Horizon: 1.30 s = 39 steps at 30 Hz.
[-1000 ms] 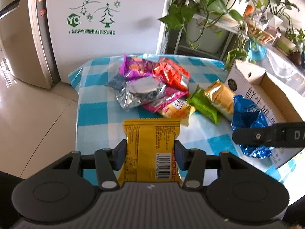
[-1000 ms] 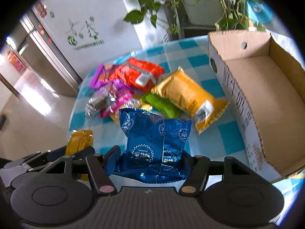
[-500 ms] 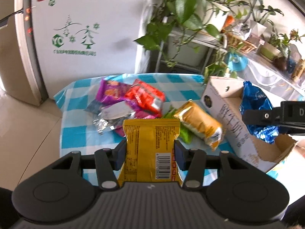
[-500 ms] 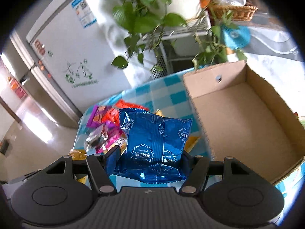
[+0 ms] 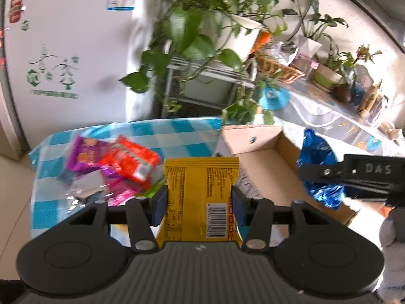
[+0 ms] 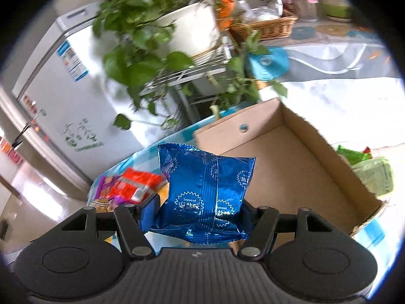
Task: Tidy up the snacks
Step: 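Carry the yellow packet with the left tool while the right carries the blue packet to the box, then open both grippers to drop the packets into the cardboard box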
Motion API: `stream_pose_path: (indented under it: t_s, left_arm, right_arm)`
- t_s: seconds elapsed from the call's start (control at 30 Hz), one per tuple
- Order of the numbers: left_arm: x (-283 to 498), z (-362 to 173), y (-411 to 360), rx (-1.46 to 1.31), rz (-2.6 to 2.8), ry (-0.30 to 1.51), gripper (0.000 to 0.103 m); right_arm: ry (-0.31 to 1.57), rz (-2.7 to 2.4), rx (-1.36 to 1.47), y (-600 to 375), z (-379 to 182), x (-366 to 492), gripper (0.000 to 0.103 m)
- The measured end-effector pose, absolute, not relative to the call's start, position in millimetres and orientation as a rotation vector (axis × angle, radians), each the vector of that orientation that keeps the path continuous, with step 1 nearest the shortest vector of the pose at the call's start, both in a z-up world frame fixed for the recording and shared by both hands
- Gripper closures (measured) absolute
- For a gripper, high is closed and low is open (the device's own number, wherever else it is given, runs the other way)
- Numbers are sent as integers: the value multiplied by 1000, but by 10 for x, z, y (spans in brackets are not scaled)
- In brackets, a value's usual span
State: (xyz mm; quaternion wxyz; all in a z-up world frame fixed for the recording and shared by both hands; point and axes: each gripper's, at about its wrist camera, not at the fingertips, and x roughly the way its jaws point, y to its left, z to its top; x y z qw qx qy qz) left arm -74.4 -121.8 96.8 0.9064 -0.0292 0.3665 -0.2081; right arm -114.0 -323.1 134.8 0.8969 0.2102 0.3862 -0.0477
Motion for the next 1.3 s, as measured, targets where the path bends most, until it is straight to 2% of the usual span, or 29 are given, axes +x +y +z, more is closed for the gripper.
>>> stream_pose_path:
  t_s: [0.5,0.93,1.07,1.13,1.3]
  left_arm:
    - [-619,979,-2131,-54,-562,787,53]
    - [-488,779,-2517,-41,-602,847,52]
    - [-472,780,-2580,-37,-611,835,42]
    - [-464,793,-2582,-34,-596,829,31]
    - [-448,827,-2547,-20,-583,819,29]
  right_arm:
    - [750,-288,647,-3886,1302,-1212,33]
    - [774,-366,741,-4116,1152,-1144,32]
    - [783,-391,773,-4157,1106,-1124,31]
    - [776,-395,773,-4162,1110,-1129,29]
    - [765,-395,766,-4153,1128,-1144,27]
